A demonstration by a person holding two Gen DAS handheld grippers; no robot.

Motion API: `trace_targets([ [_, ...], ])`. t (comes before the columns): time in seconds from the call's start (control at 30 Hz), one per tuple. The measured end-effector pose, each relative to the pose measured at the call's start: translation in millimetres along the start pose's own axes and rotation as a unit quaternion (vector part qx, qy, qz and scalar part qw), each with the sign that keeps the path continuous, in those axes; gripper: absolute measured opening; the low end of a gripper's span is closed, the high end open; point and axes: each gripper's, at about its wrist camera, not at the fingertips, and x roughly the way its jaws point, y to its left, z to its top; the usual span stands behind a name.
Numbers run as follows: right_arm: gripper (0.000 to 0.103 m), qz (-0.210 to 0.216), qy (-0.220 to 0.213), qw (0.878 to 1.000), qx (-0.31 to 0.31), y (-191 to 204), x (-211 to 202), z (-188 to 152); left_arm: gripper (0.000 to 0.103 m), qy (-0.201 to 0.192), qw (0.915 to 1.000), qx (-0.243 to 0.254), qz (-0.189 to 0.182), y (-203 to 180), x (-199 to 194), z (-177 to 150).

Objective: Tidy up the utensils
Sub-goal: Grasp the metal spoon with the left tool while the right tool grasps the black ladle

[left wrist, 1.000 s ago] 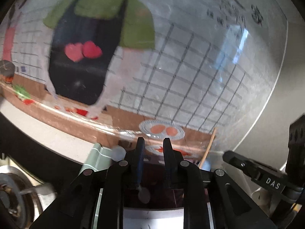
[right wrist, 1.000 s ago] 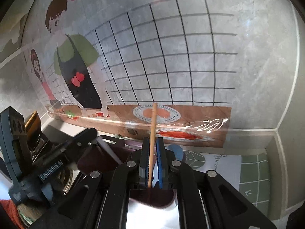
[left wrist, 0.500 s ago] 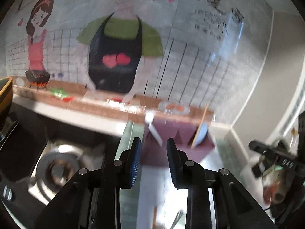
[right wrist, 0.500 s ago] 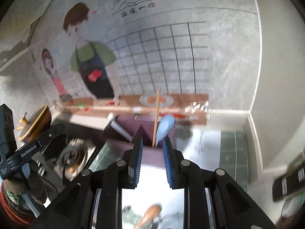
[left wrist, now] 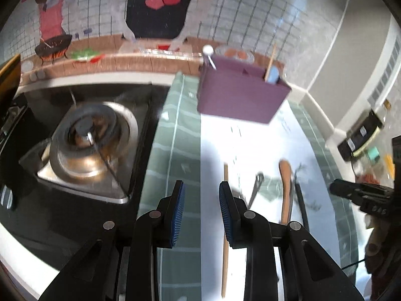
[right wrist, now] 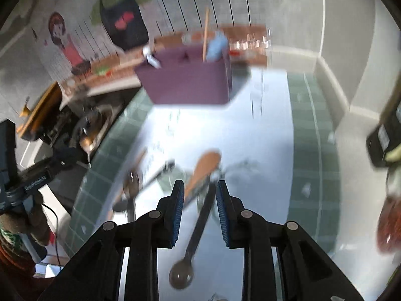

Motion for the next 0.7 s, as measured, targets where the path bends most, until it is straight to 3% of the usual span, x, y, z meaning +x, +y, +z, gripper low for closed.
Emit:
trace_targets([
  [0.23, 0.025, 0.010, 0.038, 0.998, 0.041, 5.3, 31.3, -38.7, 0.029, 0.017, 0.9998, 0.004, 0.004, 5.5, -6.7, -21.6],
  [0.47, 0.025, -0.044, 0.041, 0.998, 0.033, 12.3, 48.0, -40.1, 0.029, 0.036, 0.9992, 0.014, 0.012, 7.6, -13.0, -38.1],
  [0.7, 0.023, -0.064, 0.039, 0.997, -0.001, 21.7, 53.6, -37.4, 0.029, 0.037, 0.9990, 0.020, 0.016, 3.1, -20.2, -45.4],
])
